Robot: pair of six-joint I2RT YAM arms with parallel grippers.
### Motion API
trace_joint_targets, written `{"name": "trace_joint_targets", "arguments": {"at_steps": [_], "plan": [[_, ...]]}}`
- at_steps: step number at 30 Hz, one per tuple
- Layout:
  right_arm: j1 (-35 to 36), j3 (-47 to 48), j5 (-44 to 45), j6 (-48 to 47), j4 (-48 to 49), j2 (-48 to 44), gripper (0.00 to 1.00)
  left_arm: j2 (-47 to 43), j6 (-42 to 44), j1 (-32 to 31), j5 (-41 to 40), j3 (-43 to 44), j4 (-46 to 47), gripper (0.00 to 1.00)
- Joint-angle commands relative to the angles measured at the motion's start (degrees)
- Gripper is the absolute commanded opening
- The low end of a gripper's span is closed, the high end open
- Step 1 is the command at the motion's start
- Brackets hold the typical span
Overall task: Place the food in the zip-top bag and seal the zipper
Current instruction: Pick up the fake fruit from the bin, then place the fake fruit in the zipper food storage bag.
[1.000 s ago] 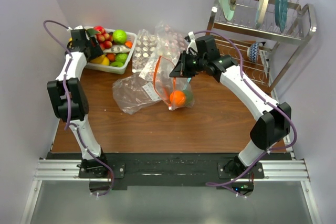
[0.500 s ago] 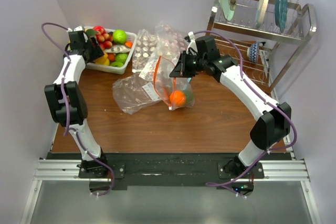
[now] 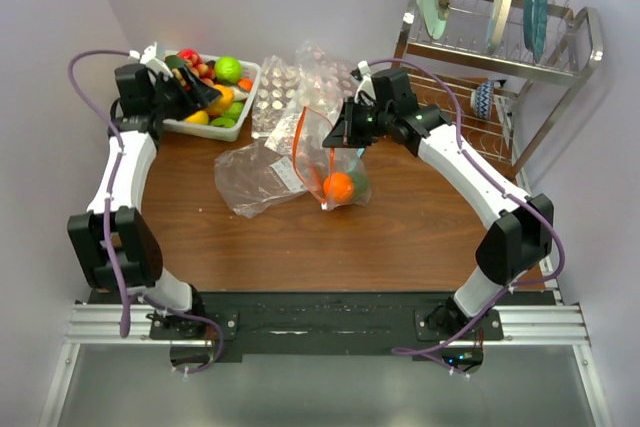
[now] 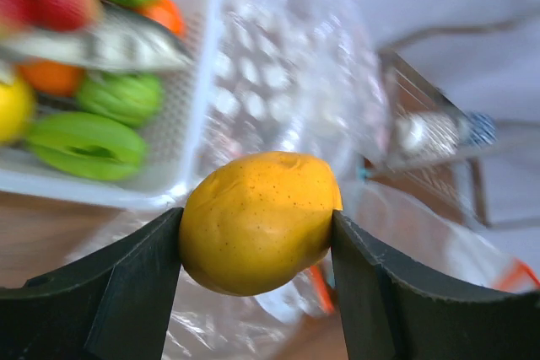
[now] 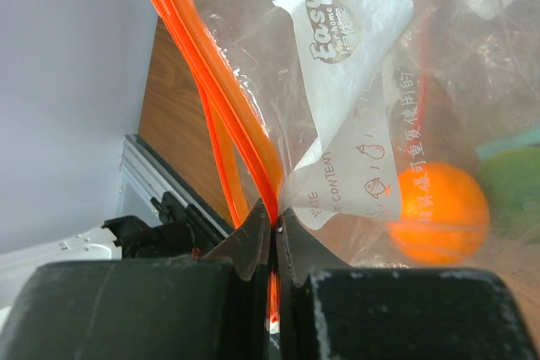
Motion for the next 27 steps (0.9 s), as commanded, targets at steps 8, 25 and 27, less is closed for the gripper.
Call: {"name": "trace_joint_targets", "arguments": {"at_steps": [8, 25, 27], "plan": [[0.0, -0.3, -1.0, 0.1, 1.6, -0.1, 0.0, -16.3, -14.9, -14.8, 12.7, -15.5, 18.0, 0.52], [0.0, 0.3, -0.7, 0.4, 0.8, -1.6, 0.0, -24.3, -9.1, -29.9, -4.3, -21.5, 9.2, 0.51], [0.0, 0.7, -0.5, 0.3, 0.2, -1.6, 0.0, -23.4, -8.2, -31.5, -7.3, -20.9, 8.1, 0.51]]}}
